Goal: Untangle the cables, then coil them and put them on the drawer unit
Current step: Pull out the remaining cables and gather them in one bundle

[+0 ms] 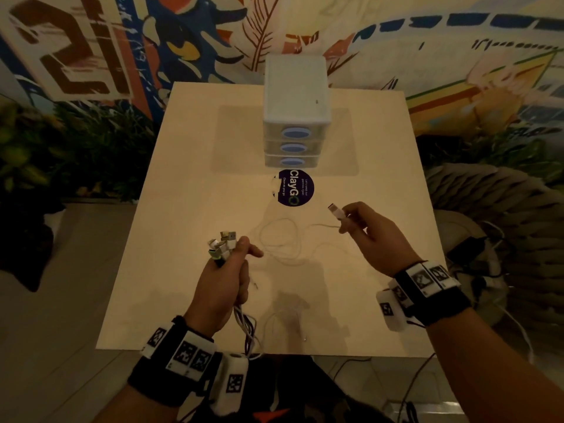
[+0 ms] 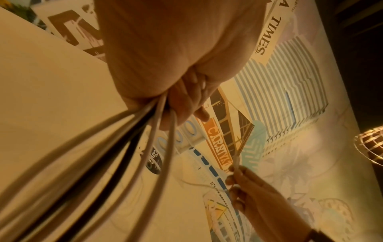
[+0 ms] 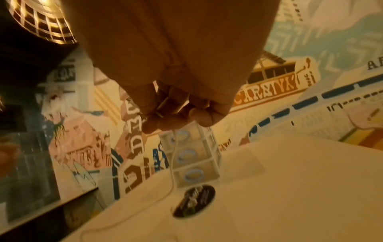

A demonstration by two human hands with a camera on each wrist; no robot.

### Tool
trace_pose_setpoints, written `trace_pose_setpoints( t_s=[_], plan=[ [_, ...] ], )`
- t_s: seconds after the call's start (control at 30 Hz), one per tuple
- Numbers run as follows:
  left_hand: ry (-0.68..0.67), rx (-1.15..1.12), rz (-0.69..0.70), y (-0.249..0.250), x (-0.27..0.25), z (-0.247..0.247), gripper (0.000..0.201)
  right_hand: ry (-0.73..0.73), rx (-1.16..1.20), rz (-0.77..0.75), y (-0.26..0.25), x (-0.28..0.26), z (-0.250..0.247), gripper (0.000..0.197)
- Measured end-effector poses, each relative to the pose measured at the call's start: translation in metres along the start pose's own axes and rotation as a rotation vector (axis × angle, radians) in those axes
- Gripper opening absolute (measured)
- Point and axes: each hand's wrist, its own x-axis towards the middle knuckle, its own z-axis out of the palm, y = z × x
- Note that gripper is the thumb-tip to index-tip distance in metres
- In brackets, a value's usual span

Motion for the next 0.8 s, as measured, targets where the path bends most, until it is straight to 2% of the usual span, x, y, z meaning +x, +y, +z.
trace_pose_setpoints(
  t_s=[0.13,0.27,0.33,0.47,0.6,0.8],
  plan=[
    [-0.07,0.077,0.087,0.011,-0.003,0.018,0.036,0.058,0.114,-0.052,-0.042,-0.014,-0.029,0.011],
    [-0.165,0.065,0.156,0.028,-0.012,0.04,0.037,-0.002,0.114,-0.096,-0.074,-0.03,-0.041,0.003],
    [-0.205,0.055,0.135,0.036,-0.015,0.05,0.042,-0.037,0.07,-0.146,-0.085,-0.034,-0.035,0.008],
    [-0.291,0.079,0.095,0.043,-0.025,0.068,0.036,-0.062,0.018,-0.185,-0.095,-0.038,-0.017,0.016],
    [-0.246,0.073,0.194,0.047,-0.029,0.07,0.033,-0.039,0.077,-0.169,-0.092,-0.042,-0.009,0.017],
    [-0.117,-0.06,0.364,0.056,-0.027,0.055,0.033,-0.201,0.117,-0.047,-0.05,-0.055,0.008,0.015]
  ],
)
